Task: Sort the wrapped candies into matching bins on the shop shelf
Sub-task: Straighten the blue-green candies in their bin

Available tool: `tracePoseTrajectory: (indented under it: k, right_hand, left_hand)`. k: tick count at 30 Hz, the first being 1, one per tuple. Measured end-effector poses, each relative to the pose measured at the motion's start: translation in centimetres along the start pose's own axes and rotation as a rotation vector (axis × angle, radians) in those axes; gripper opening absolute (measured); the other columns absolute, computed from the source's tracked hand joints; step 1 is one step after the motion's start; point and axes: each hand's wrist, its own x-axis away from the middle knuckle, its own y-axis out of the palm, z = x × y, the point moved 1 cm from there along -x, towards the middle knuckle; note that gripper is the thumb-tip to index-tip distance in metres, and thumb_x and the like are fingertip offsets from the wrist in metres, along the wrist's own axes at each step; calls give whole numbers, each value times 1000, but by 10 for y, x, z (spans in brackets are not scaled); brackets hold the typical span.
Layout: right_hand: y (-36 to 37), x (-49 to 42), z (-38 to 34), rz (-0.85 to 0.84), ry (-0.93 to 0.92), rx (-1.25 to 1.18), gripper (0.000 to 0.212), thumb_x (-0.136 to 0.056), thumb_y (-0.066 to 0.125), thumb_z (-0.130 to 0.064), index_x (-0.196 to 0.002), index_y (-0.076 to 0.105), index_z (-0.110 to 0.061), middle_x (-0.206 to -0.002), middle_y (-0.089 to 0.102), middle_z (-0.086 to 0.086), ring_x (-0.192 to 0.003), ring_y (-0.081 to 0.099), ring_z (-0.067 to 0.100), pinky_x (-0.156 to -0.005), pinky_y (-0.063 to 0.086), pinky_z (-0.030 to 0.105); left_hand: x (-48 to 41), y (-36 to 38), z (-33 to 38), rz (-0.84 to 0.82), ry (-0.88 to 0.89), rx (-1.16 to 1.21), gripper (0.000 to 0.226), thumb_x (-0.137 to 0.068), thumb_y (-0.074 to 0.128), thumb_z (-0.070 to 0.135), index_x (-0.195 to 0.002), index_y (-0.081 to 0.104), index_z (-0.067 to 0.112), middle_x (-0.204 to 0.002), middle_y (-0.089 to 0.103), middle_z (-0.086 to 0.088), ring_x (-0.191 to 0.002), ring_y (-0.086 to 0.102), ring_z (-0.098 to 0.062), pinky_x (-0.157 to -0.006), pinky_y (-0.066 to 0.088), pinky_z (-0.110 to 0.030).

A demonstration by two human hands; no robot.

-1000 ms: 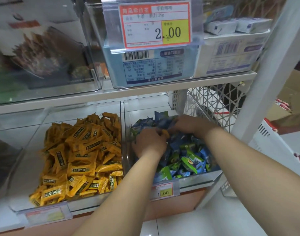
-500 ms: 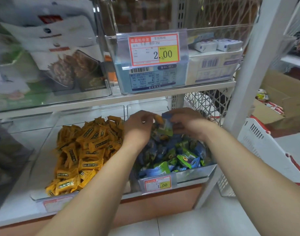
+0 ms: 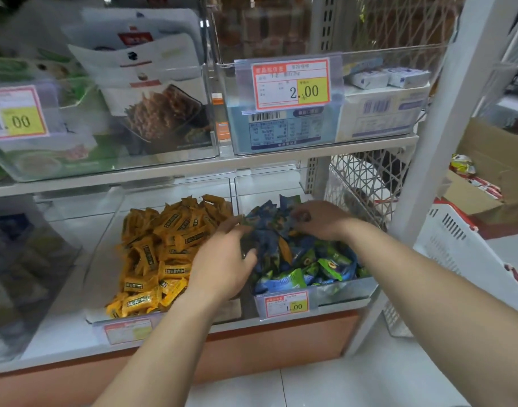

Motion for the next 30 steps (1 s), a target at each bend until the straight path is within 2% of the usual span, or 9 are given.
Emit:
tracePoseTrajectory:
  k: [3, 9, 12, 17, 20, 22, 24, 27, 30]
  right_hand:
    - [1, -5, -6, -122, -13, 138, 25, -92, 66, -46, -108, 72, -29, -119, 68, -7, -108, 62, 18, -97, 51, 38]
    - [-4, -5, -20, 100, 0, 293, 18, -97, 57, -36, -104, 73, -31, -118, 65, 4, -111, 61, 29, -89, 54, 42]
    - [-15, 10, -24, 239, -5, 125, 27, -100, 52, -30, -77, 64, -34, -94, 60, -7, -95, 63, 24, -71, 45, 31]
    - [-20, 57, -59, 324, -205, -615, 18, -98, 63, -19, -86, 74, -28, -76, 74, -13, -73, 70, 2, -62, 46, 9]
    - [-11, 67, -70, 342, -172, -841, 9, -96, 66, -22, -91, 74, -23, -80, 76, -6, -75, 72, 8, -65, 53, 18]
    - [-1, 64, -65, 439, -68, -710, 14, -97, 64, -28, -89, 71, -19, -80, 75, 0, -75, 70, 14, -69, 53, 30]
    - [11, 59, -54, 362, 14, -361, 16, -94, 64, -35, -95, 69, -20, -88, 73, -3, -83, 67, 15, -73, 50, 30]
    - [28, 54, -47, 108, 82, -110, 29, -85, 73, -44, -104, 67, -23, -93, 72, -4, -86, 66, 15, -76, 54, 31]
    - [29, 54, -50, 119, 77, -36, 30, -88, 70, -42, -92, 72, -12, -87, 73, 7, -81, 68, 23, -74, 56, 38]
  left_hand:
    - [-1, -1, -6, -19, 14, 24, 44, -89, 64, 41, -132, 59, 32, -150, 43, 13, -127, 51, -14, -95, 49, -31]
    - [-2, -1, -8, -23, 40, 38, 41, -88, 64, 44, -127, 62, 33, -150, 43, 13, -126, 52, -14, -92, 49, -30]
    - [-4, -3, -6, 14, 54, 58, 42, -89, 63, 44, -129, 60, 30, -141, 52, 9, -122, 55, -18, -90, 48, -29]
    - [-7, -8, 12, 77, 102, 291, 60, -90, 61, 53, -144, 43, 32, -136, 58, 7, -124, 52, -14, -99, 46, -31]
    - [-5, -9, 20, 142, 105, 463, 38, -95, 62, 37, -131, 58, 27, -115, 67, 15, -107, 61, -1, -90, 49, -15]
    - [-5, -12, 15, 173, 29, 486, 25, -94, 64, 32, -119, 63, 29, -94, 62, 27, -90, 60, 9, -74, 43, 0]
    - [-4, -15, 6, 156, -52, 513, 20, -93, 65, 34, -113, 61, 35, -87, 56, 32, -82, 55, 18, -67, 40, 1]
    - [-1, -18, -6, 147, -113, 570, 20, -92, 66, 35, -111, 59, 38, -91, 63, 23, -88, 61, 5, -74, 47, -12]
    - [4, -20, -11, 109, -193, 678, 30, -92, 66, 31, -120, 62, 22, -99, 71, 7, -83, 71, -13, -73, 58, -32]
